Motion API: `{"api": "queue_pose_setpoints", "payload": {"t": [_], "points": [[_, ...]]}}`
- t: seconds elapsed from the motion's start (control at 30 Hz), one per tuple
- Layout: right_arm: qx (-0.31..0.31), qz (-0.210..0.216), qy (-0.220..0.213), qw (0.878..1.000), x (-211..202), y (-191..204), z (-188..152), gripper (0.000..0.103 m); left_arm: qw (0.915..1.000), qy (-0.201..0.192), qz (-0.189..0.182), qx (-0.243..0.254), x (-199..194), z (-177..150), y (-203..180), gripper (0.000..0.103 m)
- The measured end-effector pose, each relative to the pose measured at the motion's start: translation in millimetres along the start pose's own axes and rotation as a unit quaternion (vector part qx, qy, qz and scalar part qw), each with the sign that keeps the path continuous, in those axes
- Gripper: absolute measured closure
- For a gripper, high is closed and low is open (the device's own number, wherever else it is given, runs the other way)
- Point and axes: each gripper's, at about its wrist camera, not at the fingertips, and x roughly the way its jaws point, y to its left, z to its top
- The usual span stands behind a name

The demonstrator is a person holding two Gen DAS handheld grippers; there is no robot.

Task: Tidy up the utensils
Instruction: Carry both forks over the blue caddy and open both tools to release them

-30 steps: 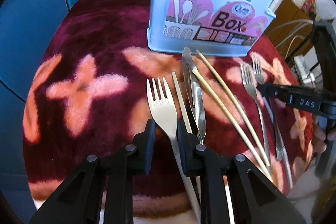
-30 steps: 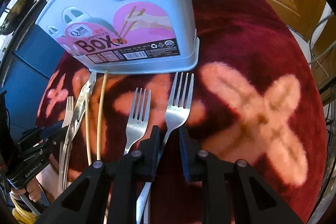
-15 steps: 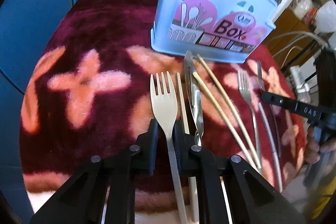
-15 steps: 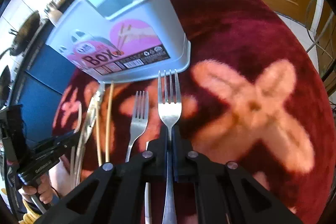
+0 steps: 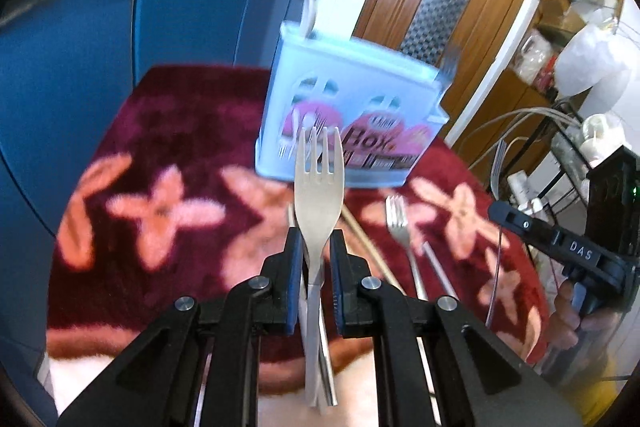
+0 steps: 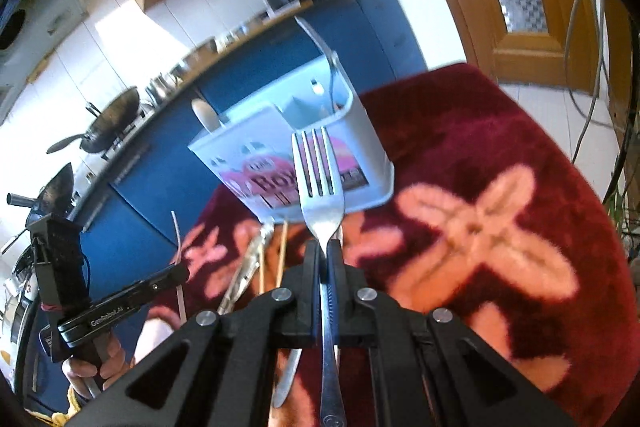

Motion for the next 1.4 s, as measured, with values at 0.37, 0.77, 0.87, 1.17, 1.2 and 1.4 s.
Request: {"api": "queue_pose_setpoints", "payload": {"t": [0.37, 0.77, 0.87, 1.17, 1.2, 1.4], "points": [[-0.031, -0.005, -0.072, 0.997, -22, 21, 13, 0.098, 0.996, -0.088, -0.01, -0.011, -33, 26, -6, 0.092], [-0.054, -0.009, -0.111, 0.992, -30, 34, 30, 0.098, 0.9904, -0.137, -0.012, -0.008, -49, 62, -14, 0.092], [-0.053, -0.007, -0.114, 0.992, -30, 35, 32, 0.098, 0.9882, -0.153, -0.006, -0.001, -52, 77, -18, 0.092], [-0.052, -0.008, -0.116, 0.992, -29, 34, 34, 0.098, 0.9785, -0.204, 0.021, 0.015, -54, 125, -24, 0.092], [-0.051, -0.007, -0.116, 0.992, -29, 33, 35, 0.098, 0.9769, -0.211, 0.026, 0.017, -53, 132, -25, 0.092], [-0.051, -0.008, -0.12, 0.991, -25, 30, 41, 0.098, 0.9729, -0.225, 0.047, 0.022, -37, 155, -22, 0.092]]}}
